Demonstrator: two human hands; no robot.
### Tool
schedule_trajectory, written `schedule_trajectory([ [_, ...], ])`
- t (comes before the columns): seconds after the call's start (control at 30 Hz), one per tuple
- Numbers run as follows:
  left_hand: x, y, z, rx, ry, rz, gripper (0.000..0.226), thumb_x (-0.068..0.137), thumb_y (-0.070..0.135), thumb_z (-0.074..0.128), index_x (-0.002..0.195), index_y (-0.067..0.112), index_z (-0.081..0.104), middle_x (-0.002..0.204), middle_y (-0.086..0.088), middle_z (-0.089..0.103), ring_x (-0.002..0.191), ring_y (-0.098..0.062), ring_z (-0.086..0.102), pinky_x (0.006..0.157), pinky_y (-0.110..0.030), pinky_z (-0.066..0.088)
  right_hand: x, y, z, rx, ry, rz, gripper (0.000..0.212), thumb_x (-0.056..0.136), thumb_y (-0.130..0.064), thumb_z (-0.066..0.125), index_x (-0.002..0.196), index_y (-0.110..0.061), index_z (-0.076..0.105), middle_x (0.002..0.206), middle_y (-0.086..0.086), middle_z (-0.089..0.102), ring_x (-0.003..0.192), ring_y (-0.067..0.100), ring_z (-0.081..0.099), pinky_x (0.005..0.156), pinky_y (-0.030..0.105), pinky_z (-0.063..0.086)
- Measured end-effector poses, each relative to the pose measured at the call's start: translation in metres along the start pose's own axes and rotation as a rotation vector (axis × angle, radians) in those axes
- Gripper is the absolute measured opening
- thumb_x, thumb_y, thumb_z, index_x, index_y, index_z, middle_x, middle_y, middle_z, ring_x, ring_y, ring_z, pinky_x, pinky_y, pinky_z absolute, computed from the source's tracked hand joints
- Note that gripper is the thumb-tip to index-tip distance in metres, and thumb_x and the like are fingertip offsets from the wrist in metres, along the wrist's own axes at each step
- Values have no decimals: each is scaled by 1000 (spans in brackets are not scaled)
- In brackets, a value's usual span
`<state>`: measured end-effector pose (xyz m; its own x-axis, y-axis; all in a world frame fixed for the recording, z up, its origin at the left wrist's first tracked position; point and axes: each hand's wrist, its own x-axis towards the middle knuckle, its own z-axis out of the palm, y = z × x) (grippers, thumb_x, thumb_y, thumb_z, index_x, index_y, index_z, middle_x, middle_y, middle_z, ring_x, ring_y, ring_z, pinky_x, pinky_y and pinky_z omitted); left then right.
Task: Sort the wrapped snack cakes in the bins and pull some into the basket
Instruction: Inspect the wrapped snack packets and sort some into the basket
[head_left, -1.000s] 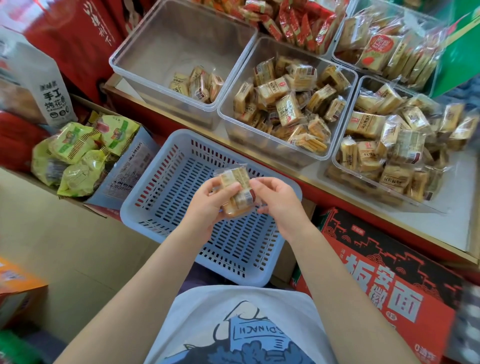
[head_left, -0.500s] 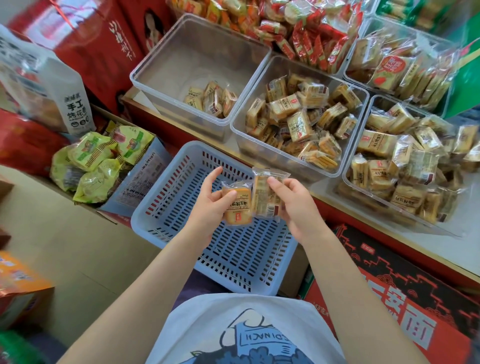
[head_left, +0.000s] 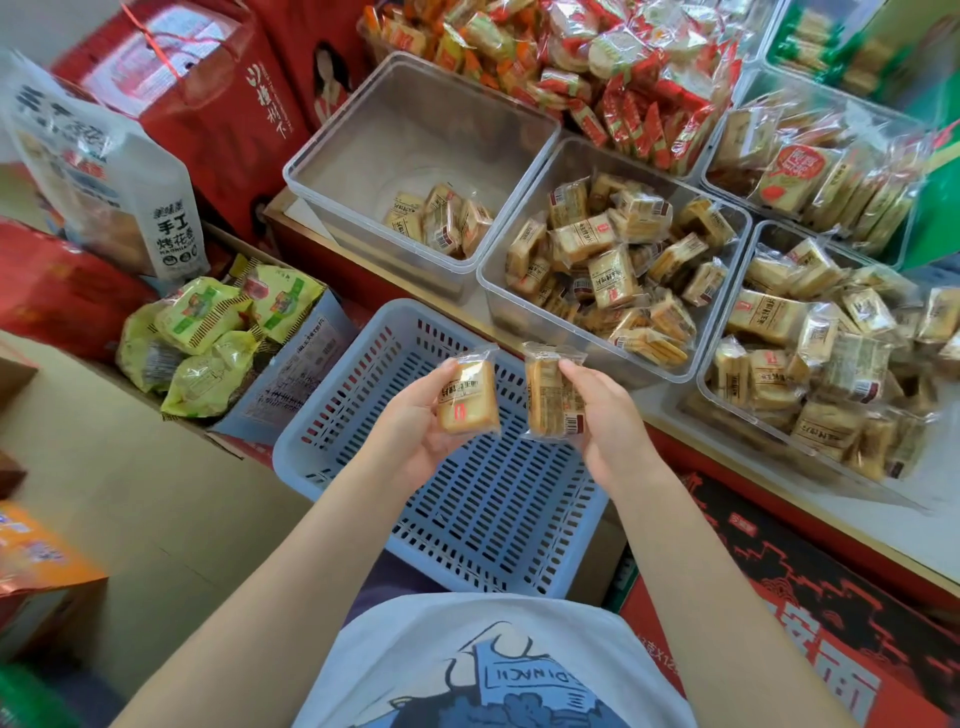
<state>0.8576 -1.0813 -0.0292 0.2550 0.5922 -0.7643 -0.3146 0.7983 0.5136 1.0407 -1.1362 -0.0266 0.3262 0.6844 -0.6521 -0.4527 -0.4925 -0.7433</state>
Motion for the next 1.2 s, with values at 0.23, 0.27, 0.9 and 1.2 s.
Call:
schedule_trajectory([
  [0.23,20,15,4,38,38,5,32,101,11,62,132,5,56,110,-16,75,96,-27,76,66,-39,65,5,-17,7,118,-47,38,17,103,-7,51,112,-6,65,113,19,69,108,30,65,106,49,48],
  [0.27,22,17,4,56,14,23,34,100,8,61,134,6,55,112,-16,75,96,-27,77,67,-37,64,8,-22,8,133,-62,35,18,103,-6,50,112,-5,65,115,20,69,108,31,64,107,51,47],
  [0.9,123,143,36,581,112,509,54,90,19,78,139,23,55,123,2,67,108,-14,68,96,-33,57,134,-102,139,-279,-173,-183,42,106,-24,53,147,-19,46,130,10,66,113,26,69,94,48,59],
  [1.2,147,112,36,1172,337,1026,29,94,31,67,113,10,73,110,-2,55,105,-22,56,93,-31,46,148,-105,89,-278,-20,-119,16,105,-16,53,117,-17,63,111,8,70,86,18,75,78,33,63],
])
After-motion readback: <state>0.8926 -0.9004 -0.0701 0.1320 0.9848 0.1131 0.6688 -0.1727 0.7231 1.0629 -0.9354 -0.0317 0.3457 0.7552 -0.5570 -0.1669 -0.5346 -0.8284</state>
